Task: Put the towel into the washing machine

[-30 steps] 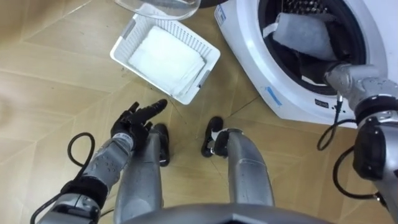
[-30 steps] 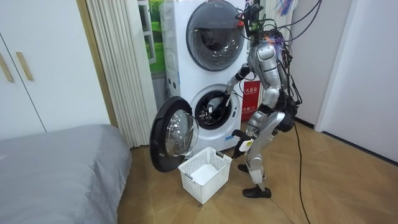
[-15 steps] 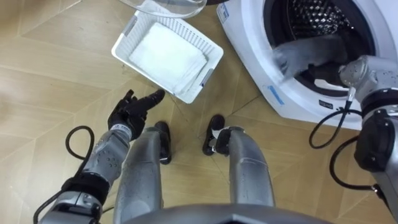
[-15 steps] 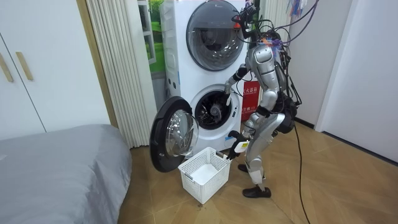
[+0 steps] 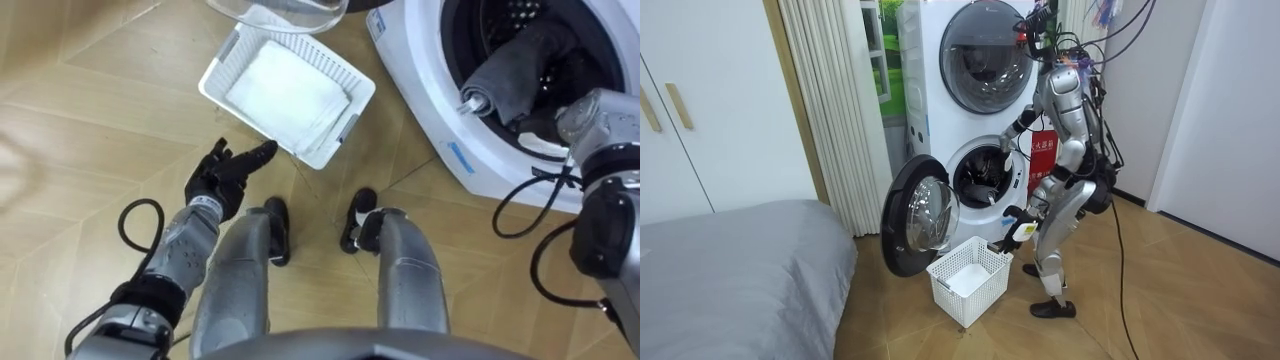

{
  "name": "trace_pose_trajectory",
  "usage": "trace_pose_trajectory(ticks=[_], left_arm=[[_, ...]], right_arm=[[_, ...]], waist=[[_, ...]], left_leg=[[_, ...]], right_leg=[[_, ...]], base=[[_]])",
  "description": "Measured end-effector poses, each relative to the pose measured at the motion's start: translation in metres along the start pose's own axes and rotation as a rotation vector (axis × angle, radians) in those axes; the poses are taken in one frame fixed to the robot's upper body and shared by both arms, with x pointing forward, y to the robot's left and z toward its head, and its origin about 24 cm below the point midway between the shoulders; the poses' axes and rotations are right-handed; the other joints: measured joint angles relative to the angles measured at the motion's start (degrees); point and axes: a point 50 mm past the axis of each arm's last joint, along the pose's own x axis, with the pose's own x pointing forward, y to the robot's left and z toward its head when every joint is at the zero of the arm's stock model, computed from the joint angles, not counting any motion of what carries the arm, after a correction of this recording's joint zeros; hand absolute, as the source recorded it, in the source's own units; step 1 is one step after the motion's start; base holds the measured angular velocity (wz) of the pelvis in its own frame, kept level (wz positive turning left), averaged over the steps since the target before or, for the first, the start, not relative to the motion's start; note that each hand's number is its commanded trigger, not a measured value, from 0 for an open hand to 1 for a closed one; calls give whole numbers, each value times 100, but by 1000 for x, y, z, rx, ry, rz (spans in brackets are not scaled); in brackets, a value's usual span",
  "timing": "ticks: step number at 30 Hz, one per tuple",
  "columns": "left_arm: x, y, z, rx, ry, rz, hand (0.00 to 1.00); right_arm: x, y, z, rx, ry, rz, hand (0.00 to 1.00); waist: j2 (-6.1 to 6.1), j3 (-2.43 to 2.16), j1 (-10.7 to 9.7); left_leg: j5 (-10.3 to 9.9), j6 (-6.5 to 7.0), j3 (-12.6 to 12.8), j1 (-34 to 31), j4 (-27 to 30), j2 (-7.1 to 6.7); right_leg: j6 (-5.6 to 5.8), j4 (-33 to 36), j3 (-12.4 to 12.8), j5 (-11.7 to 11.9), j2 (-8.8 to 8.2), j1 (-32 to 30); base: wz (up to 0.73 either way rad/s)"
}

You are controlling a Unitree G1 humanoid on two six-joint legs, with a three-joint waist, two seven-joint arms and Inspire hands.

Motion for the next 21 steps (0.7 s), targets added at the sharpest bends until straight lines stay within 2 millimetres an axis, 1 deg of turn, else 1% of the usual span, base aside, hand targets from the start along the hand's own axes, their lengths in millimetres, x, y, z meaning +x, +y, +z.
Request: trace_pose_trajectory(ticks=[2, 3, 5, 8, 9, 10, 11, 13, 14, 16, 17, 19, 20, 21], left_arm=[[0, -1, -1, -1, 5, -5, 0], [0, -1, -3, -4, 11, -3, 0], [0, 0, -4, -2, 15, -1, 0], [-2, 13, -12, 64, 48, 45, 0], [-4, 19, -17, 125, 65, 55, 0], [-6, 26, -22, 204, 89, 65, 0], [-7, 30, -24, 243, 104, 75, 0], [-13, 48, -33, 388, 161, 112, 0], [-16, 53, -35, 427, 175, 123, 0], [-24, 72, -43, 563, 238, 167, 0], [-26, 77, -44, 594, 251, 179, 0], [-38, 94, -50, 682, 279, 222, 0], [-40, 97, -52, 702, 285, 234, 0], [-44, 104, -54, 732, 302, 255, 0]], right_arm=[[2, -3, 2, -1, -5, 2, 0], [3, -6, 4, -5, -12, 5, 0], [7, -15, 9, -9, -29, 4, 0], [13, -31, 15, -64, -69, 5, 0], [17, -44, 20, -108, -98, -5, 0], [21, -57, 25, -132, -116, -11, 0], [24, -66, 26, -156, -128, -16, 0], [31, -102, 31, -291, -166, -57, 0], [33, -111, 32, -334, -173, -67, 0], [37, -156, 39, -574, -206, -135, 0], [38, -165, 41, -642, -214, -152, 0], [34, -210, 59, -942, -238, -238, 0], [33, -219, 62, -1035, -235, -255, 0], [31, -235, 64, -1209, -216, -278, 0]], waist=[[43, -5, 5], [95, -3, 25], [114, -5, 109], [178, -5, 172], [216, -25, 174], [246, -34, 198], [250, -36, 231], [299, -69, 269], [318, -80, 273], [385, -136, 267], [395, -147, 279], [437, -177, 264], [438, -181, 272], [440, -184, 294]], left_leg=[[25, 0, 1, 114, -90, -36], [42, -4, -18, 188, -149, -36], [61, -18, -26, 308, -254, -37], [115, -45, -40, 614, -535, -31], [123, -57, -63, 746, -637, -29], [137, -78, -88, 894, -759, -25], [148, -89, -85, 989, -837, -21], [185, -133, -125, 1349, -1136, -17], [189, -140, -137, 1434, -1202, -13], [236, -201, -212, 1811, -1492, -9], [245, -214, -217, 1917, -1575, -7], [271, -258, -213, 2302, -1865, 2], [280, -272, -216, 2395, -1940, 3], [292, -292, -216, 2556, -2049, 20]], right_leg=[[13, -41, 14, 6, -12, 89], [27, -124, -12, 23, 7, 189], [32, -228, -30, 37, 28, 312], [51, -530, -64, 110, 100, 640], [61, -647, -101, 117, 122, 787], [70, -807, -136, 138, 158, 956], [74, -886, -141, 155, 178, 1052], [90, -1192, -212, 181, 245, 1433], [93, -1263, -229, 183, 267, 1521], [124, -1631, -275, 220, 367, 1949], [131, -1718, -262, 231, 394, 2048], [135, -1939, -330, 241, 435, 2407], [135, -1980, -331, 241, 450, 2487], [135, -2082, -327, 241, 494, 2645]], base=[[2], [0], [0], [-1], [0], [0], [-4], [0], [8], [6], [0], [0], [0], [-7]])
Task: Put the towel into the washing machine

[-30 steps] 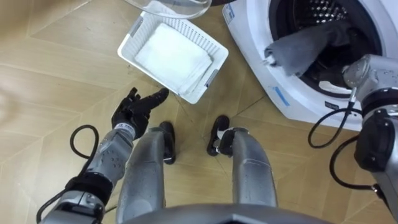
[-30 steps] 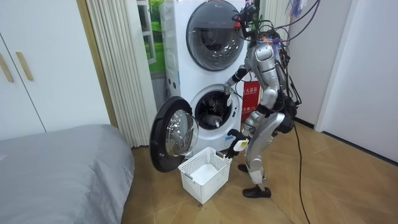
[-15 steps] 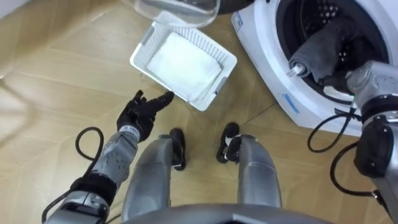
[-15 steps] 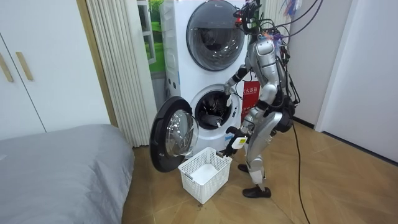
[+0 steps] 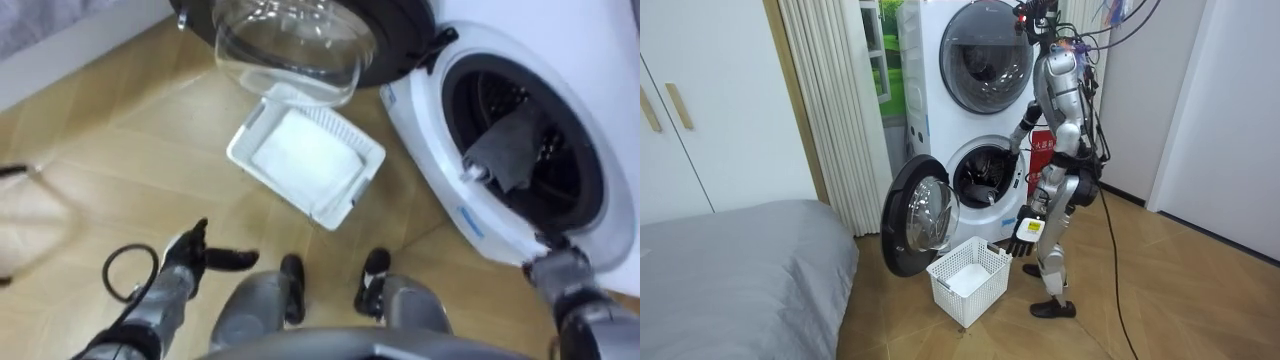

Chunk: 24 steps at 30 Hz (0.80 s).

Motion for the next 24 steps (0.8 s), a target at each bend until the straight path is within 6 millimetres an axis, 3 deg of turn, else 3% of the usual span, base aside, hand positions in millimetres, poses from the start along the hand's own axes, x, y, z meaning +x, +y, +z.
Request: trace_pose_trajectory(ticks=[4, 6, 13, 24], left_arm=[[-3, 7, -15, 85, 49, 34, 0], [-5, 12, -22, 69, 67, 57, 0], [-19, 17, -59, 10, 159, 111, 0], [-26, 16, -81, -86, 280, 146, 0]], right_arm=[[-4, -10, -33, -415, 7, 79, 0], [-6, -6, -41, -510, 13, 133, 0], [-16, 2, -75, -586, 118, 280, 0], [-19, -9, -90, -588, 236, 351, 0]], waist=[[-11, -12, -38], [-33, -28, -22], [-55, -71, -40], [-7, -64, -52]], left_leg=[[57, -90, 12, 507, -324, 30], [77, -124, 12, 746, -455, 24], [112, -192, 25, 1667, -895, 58], [104, -225, 85, 2341, -1156, 73]], right_leg=[[-4, -319, 0, 3, 108, 473], [-18, -448, -3, 11, 161, 710], [-16, -900, -30, 23, 302, 1646], [7, -1020, 31, 19, 364, 2233]], base=[[-7], [0], [2], [-3]])
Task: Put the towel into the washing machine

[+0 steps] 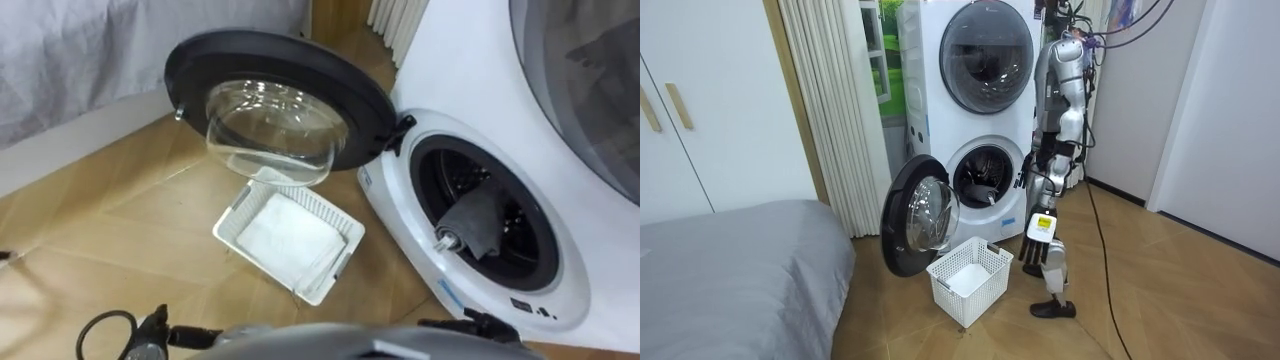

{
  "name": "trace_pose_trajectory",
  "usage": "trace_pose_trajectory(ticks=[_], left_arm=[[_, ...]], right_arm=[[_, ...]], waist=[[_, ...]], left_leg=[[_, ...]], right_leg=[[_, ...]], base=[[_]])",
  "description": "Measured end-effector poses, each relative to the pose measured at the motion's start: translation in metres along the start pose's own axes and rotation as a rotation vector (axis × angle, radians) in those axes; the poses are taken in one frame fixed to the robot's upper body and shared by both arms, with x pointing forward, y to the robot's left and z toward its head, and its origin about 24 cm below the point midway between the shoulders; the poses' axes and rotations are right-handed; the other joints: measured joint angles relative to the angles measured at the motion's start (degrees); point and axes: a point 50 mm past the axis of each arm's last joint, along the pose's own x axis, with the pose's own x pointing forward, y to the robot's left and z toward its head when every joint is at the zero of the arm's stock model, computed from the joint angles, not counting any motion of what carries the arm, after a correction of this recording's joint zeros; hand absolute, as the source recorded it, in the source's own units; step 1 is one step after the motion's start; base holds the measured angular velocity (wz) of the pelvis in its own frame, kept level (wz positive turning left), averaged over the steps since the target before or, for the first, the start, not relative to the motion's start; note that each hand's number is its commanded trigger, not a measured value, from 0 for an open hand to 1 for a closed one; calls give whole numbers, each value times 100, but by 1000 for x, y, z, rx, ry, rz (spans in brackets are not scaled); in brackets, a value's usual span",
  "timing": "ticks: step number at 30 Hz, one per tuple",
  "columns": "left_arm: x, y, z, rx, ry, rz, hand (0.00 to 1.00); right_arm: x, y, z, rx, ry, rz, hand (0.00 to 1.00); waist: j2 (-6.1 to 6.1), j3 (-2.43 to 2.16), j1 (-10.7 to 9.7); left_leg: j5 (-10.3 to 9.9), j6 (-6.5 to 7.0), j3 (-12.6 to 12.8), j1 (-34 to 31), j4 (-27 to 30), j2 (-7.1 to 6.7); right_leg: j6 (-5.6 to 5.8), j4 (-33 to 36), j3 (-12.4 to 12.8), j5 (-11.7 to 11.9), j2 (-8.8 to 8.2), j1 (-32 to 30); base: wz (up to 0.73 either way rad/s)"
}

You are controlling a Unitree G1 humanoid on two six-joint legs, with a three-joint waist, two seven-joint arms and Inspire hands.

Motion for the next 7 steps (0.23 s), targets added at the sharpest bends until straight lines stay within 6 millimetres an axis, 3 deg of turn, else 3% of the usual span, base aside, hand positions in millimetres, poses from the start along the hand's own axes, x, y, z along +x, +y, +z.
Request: trace_pose_trajectory(ticks=[7], left_arm=[[0, -2, -2, -58, 18, -15, 0]], right_arm=[[0, 0, -3, -13, 21, 36, 0]], waist=[[-9, 8, 11]], left_leg=[[-19, -32, 39, 115, 8, 45]], right_leg=[[-3, 2, 126, -2, 56, 77]], base=[[-4]])
